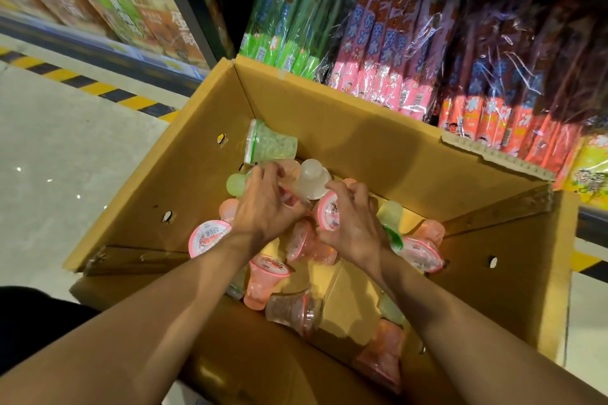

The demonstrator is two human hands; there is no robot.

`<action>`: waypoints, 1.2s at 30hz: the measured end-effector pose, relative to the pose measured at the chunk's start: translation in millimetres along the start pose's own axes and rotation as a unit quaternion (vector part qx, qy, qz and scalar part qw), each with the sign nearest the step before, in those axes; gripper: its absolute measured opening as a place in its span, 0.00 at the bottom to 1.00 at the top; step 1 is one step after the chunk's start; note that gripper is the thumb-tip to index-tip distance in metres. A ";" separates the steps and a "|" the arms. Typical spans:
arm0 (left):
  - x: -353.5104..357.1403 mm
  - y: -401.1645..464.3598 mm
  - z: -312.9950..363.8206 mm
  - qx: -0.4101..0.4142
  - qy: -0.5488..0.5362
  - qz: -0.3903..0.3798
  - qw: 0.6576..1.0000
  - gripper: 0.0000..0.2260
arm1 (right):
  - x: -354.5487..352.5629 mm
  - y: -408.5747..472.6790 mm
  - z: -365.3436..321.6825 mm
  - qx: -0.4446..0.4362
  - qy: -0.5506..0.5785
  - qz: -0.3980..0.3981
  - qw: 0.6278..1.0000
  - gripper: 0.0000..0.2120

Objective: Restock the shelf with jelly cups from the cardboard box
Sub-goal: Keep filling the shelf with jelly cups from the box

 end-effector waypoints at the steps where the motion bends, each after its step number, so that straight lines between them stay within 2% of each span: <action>1: -1.0 -2.4 2.6 -0.003 -0.018 0.003 1.000 0.28 | -2.5 0.3 -0.7 0.001 0.028 0.017 0.999 0.38; 5: -12.9 -9.0 23.5 -0.010 -0.025 0.033 0.999 0.24 | -20.9 3.2 -5.1 -0.002 0.077 0.077 0.994 0.34; 9: -37.3 -11.1 46.9 0.025 -0.070 0.066 0.995 0.18 | -51.7 0.6 -11.8 -0.024 0.074 0.115 0.990 0.32; 15: -102.9 -23.7 111.9 0.072 -0.071 0.054 0.993 0.16 | -125.7 -16.6 -37.6 -0.063 0.066 0.099 0.991 0.33; 18: -150.2 -46.4 168.8 0.085 -0.071 0.049 0.993 0.16 | -185.8 -39.9 -65.6 -0.050 0.079 0.095 0.991 0.33; 25: -290.4 -107.3 334.9 0.040 -0.135 -0.008 0.990 0.17 | -375.0 -122.0 -157.1 -0.046 0.088 0.075 0.992 0.34; 28: -355.5 -134.0 407.2 0.030 -0.168 -0.022 0.985 0.21 | -463.4 -157.6 -195.2 -0.052 0.080 0.103 0.990 0.35; 33: -441.2 -172.5 509.1 0.095 -0.201 -0.034 0.974 0.19 | -576.7 -204.6 -239.8 -0.062 0.064 0.164 0.982 0.32; 36: -480.0 -185.2 553.2 0.156 -0.174 -0.034 0.972 0.21 | -626.9 -229.9 -256.4 -0.057 0.054 0.196 0.977 0.31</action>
Point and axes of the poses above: each hand's wrist, its own y-axis towards the middle knuckle, its own x-axis out of the palm, z = x × y, the point moved 3 cm from there along y, towards the middle knuckle, and after that the axes turned 11 degrees about -y, right-handed, at the moved point
